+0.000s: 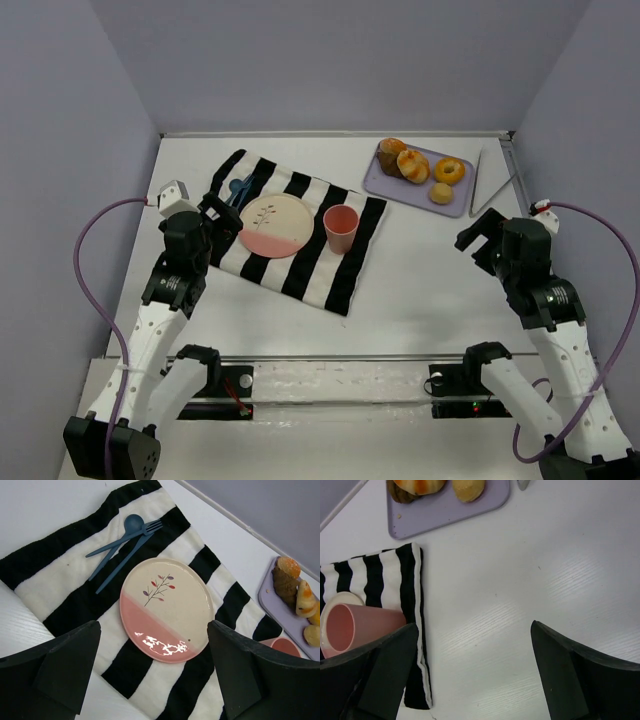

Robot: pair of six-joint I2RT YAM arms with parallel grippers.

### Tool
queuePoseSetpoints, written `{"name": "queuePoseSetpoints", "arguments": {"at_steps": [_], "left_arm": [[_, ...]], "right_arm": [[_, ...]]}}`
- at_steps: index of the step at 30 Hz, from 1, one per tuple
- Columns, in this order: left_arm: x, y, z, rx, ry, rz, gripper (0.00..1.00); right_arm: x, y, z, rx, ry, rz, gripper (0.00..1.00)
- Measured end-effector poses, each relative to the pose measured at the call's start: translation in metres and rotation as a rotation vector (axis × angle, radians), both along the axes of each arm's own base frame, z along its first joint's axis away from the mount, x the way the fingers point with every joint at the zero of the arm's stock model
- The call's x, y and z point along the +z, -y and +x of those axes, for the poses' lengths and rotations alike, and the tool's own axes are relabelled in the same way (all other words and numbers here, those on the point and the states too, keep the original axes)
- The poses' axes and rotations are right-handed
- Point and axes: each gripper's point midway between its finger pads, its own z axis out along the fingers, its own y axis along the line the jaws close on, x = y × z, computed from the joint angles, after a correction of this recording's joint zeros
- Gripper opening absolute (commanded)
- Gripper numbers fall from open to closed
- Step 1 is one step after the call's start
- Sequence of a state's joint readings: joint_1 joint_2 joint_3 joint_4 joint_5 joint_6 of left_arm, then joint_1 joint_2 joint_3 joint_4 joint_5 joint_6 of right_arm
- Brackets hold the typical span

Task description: Place the bread

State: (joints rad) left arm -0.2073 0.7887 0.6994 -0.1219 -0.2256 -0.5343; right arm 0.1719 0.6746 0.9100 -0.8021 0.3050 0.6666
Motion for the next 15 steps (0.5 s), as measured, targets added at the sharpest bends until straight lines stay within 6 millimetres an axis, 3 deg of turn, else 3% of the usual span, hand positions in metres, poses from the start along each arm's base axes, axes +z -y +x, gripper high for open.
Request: {"name": "queuePoseSetpoints", "arguments": {"at_steps": [10, 15], "left_arm": [[0.000, -0.001, 0.000, 0.003, -0.001, 0.003, 0.99], [-0.003, -0.002, 0.001, 0.008, -0.010, 0.008, 0.99]], "right_arm": [[-0.001, 0.007, 0.003, -0.036, -0.021, -0.028, 1.00], [-0.015, 0.017, 0.011, -0.087, -0.083, -0.077, 1.00]]}}
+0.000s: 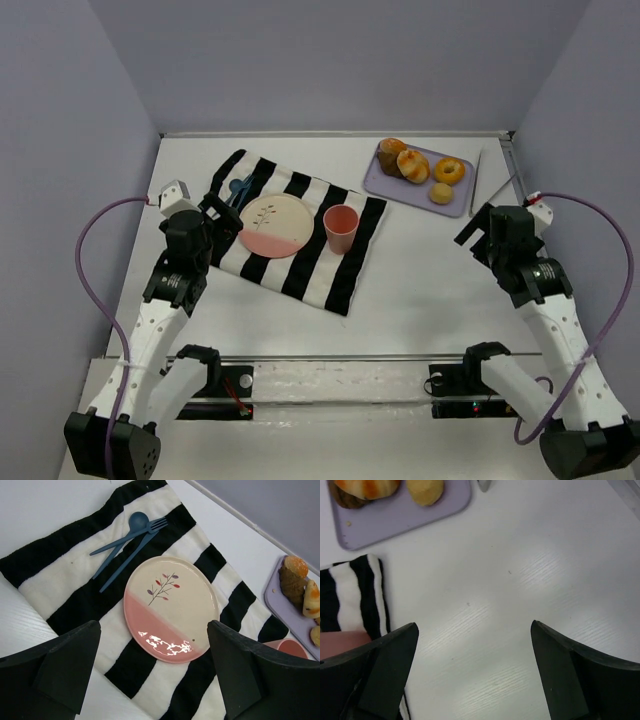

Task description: Place the bread

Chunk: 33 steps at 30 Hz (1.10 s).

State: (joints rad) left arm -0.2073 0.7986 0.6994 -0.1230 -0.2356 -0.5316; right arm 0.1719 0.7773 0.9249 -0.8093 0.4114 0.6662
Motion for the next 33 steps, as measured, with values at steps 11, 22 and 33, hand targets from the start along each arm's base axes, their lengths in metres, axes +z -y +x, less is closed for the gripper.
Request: {"name": "queuePoseSetpoints", "arguments": {"at_steps": [11, 22, 33], "left_arm": [[-0.018, -0.009, 0.003, 0.047, -0.062, 0.040, 0.99], [-0.017, -0.018, 0.003, 0.092, -0.061, 0.060, 0.99], [-0.019, -0.027, 0.001, 0.139, -0.071, 0.082, 0.99]], "right_arm": [[-0.073, 0.038, 0.067, -0.128, -0.342, -0.078, 1.00], [-0.106, 0.100, 0.178, -0.122, -0.401, -0.087, 1.00], [-0.142, 0.126, 0.223, -0.076, -0.447, -0.112, 1.00]]}}
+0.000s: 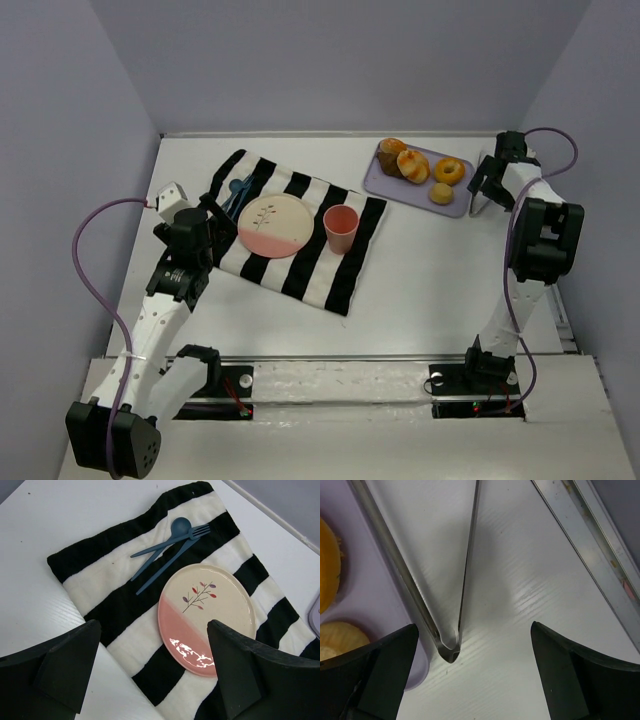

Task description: Place the bread

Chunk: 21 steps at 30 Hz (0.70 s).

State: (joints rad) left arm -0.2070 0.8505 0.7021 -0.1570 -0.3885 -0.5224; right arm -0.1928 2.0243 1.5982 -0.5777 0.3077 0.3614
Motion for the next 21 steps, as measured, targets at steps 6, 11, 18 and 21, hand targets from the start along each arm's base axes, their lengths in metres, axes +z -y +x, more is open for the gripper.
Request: {"name": "queuePoseSetpoints", "arguments": {"at_steps": [6, 11, 18, 21], "left_arm": [[-0.001, -0.003, -0.001, 0.016, -0.006, 0.007, 0.99], [-0.002, -0.005, -0.002, 0.025, -0.009, 0.011, 0.99], [-0.002, -0.005, -0.002, 0.027, -0.009, 0.012, 0.99], [-0.003, -0.005, -0.001, 0.027, -0.015, 0.013, 0.99]], "right_arm": [[-0.012, 0.010, 0.014, 0.012, -0.015, -0.012, 1.00], [-0.025, 0.011, 0.020, 0.032, -0.037, -0.010, 1.00], [-0.026, 0.011, 0.020, 0.039, -0.042, -0.010, 1.00], [-0.026, 0.011, 0.020, 0.048, -0.046, -0.015, 1.00]]}}
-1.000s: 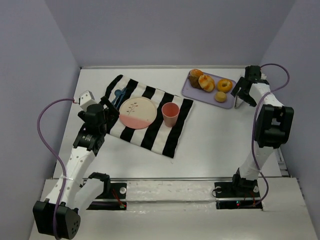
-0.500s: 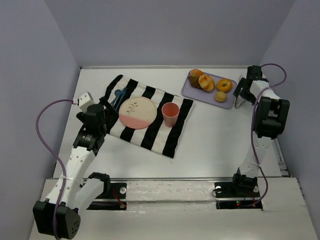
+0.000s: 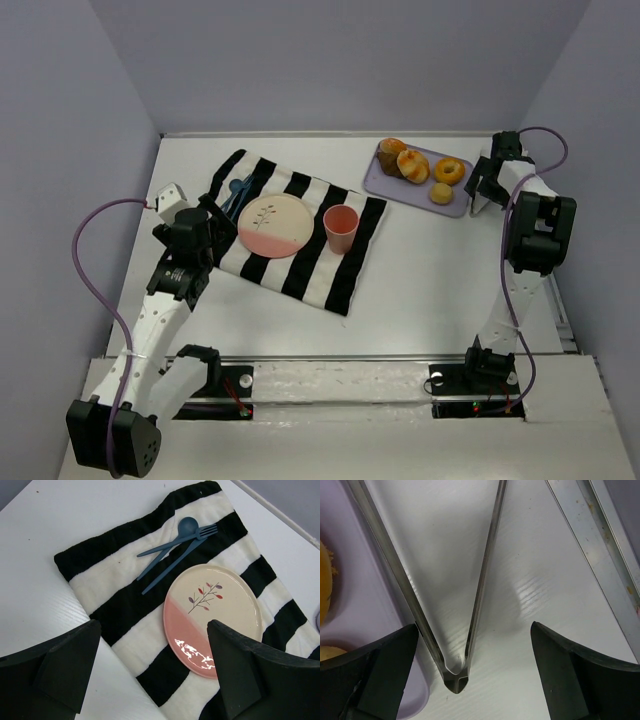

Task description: Place the bread

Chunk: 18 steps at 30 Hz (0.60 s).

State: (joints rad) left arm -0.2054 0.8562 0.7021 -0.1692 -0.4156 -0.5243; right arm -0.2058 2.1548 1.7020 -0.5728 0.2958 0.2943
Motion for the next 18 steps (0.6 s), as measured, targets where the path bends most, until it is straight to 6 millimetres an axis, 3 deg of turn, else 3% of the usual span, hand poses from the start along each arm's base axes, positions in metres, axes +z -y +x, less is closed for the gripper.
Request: {"name": "queuePoseSetpoints", "arguments": {"at_steps": [8, 12, 18], "left_arm": [[-0.001, 0.000, 0.000, 0.000, -0.002, 0.001, 0.99], [-0.001, 0.000, 0.000, 0.002, -0.002, 0.002, 0.99], [-0.001, -0.001, 0.000, 0.004, -0.002, 0.002, 0.99]], "right_arm": [[-0.001, 0.001, 0.005, 0.010, 0.002, -0.005, 0.99], [-0.017, 0.002, 0.012, 0.008, -0.015, 0.004, 0.98], [-0.017, 0.012, 0.035, 0.013, 0.022, 0.007, 0.98]]}}
